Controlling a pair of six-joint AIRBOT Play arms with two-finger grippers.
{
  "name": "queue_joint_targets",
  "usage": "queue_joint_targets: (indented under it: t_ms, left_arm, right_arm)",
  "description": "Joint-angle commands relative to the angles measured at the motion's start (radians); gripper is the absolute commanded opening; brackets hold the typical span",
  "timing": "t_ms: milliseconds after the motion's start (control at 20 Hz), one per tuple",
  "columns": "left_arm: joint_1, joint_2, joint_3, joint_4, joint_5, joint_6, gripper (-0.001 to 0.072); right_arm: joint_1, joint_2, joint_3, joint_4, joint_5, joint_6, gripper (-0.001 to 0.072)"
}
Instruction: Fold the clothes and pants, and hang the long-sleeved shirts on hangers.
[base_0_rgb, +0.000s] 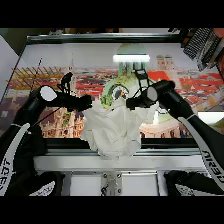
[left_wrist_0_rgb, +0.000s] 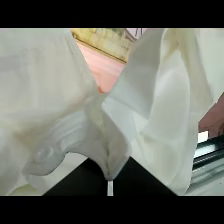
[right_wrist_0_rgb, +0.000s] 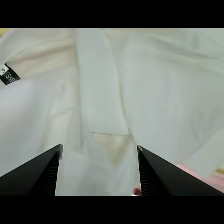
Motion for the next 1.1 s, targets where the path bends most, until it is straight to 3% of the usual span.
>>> queue_joint_targets:
  t_ms: [0, 300, 350, 400, 450, 600, 750, 900, 1050]
  left_arm:
    - [0.001, -0.006, 0.001, 0.002, -0.007, 0.010, 0.0023]
    - [0.001, -0.006, 0.001, 0.003, -0.008, 0.010, 0.0022]
    - [0.001, -0.006, 0.001, 0.003, -0.011, 0.010, 0.0023]
    - [0.005, -0.005, 0.002, 0.002, -0.014, 0.010, 0.0022]
    - [0.014, -0.002, 0.014, 0.002, -0.026, 0.011, 0.0023]
    - [0.064, 0.074, 0.132, 0.000, -0.093, 0.011, 0.0023]
    - [0.064, 0.206, 0.285, -0.005, -0.174, 0.010, 0.0023]
    - [0.006, 0.333, 0.348, -0.003, -0.237, -0.026, 0.0023]
    - [-0.074, 0.440, 0.268, 0.034, -0.264, -0.104, 0.0023]
  right_arm:
    - [0.049, -0.069, -0.052, -0.021, -0.095, 0.018, 0.0513]
    - [0.047, -0.157, -0.052, -0.070, -0.150, 0.018, 0.0508]
    - [0.047, -0.155, -0.051, -0.092, -0.147, 0.018, 0.0374]
    - [0.044, -0.146, -0.047, -0.121, -0.135, 0.018, 0.0124]
    - [0.035, -0.125, -0.038, -0.151, -0.121, 0.017, 0.0016]
    - [-0.015, 0.005, 0.073, -0.178, 0.012, -0.103, 0.0016]
    - [-0.053, 0.157, 0.303, -0.170, 0.325, -0.171, 0.0015]
    - [-0.049, 0.287, 0.429, -0.136, 0.563, -0.137, 0.0015]
    - [-0.049, 0.404, 0.402, -0.102, 0.699, -0.012, 0.0015]
